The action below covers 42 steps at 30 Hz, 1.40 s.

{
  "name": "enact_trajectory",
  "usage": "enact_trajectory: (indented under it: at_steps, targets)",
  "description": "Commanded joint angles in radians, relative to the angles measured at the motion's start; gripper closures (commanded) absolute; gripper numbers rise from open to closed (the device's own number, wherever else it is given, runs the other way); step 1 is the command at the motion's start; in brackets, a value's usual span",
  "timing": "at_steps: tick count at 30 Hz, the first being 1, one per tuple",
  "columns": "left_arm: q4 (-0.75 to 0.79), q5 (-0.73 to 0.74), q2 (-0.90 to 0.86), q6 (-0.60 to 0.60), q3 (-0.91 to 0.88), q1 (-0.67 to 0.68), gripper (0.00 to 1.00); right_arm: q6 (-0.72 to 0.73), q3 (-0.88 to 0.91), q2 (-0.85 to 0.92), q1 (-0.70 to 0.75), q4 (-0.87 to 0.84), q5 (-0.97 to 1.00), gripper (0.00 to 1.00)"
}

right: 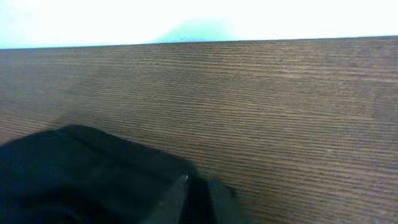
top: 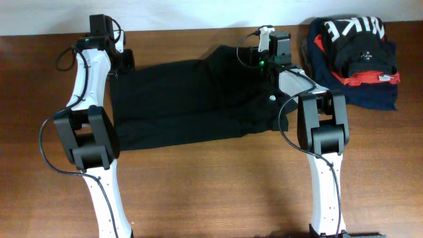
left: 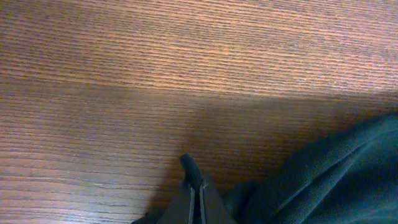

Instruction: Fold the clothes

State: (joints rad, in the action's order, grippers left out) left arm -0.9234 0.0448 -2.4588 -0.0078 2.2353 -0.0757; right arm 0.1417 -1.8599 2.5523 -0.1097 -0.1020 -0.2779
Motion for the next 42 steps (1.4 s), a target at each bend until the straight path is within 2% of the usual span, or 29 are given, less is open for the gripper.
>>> enact_trajectory:
  at_steps: [1,9,14,22,27,34,42]
  targets:
    - [0.003,-0.008,0.039,-0.007,0.018,0.0,0.99,-0.002,-0.074,0.007,-0.008,0.046,0.0,0.96]
    - [0.025,-0.015,0.04,-0.007,0.025,-0.014,0.99,-0.131,-0.486,0.007,-0.007,0.517,0.0,0.96]
    - [0.004,-0.011,0.045,-0.025,0.114,-0.046,0.99,-0.206,-0.71,0.007,0.005,0.863,0.0,0.96]
    - [-0.04,-0.016,0.089,0.006,0.163,-0.062,0.99,-0.216,-0.736,-0.019,0.058,1.116,-0.021,0.96]
    - [-0.097,-0.015,0.108,0.006,0.163,-0.081,0.99,-0.216,-0.794,-0.039,0.126,1.279,-0.149,0.96]
    - [-0.274,-0.016,0.111,0.009,0.163,-0.085,0.99,-0.267,-0.843,-0.039,0.163,1.567,-0.179,0.96]
    - [-0.426,-0.052,0.11,0.009,0.153,-0.085,0.99,-0.269,-0.834,-0.039,0.163,1.738,-0.124,0.96]
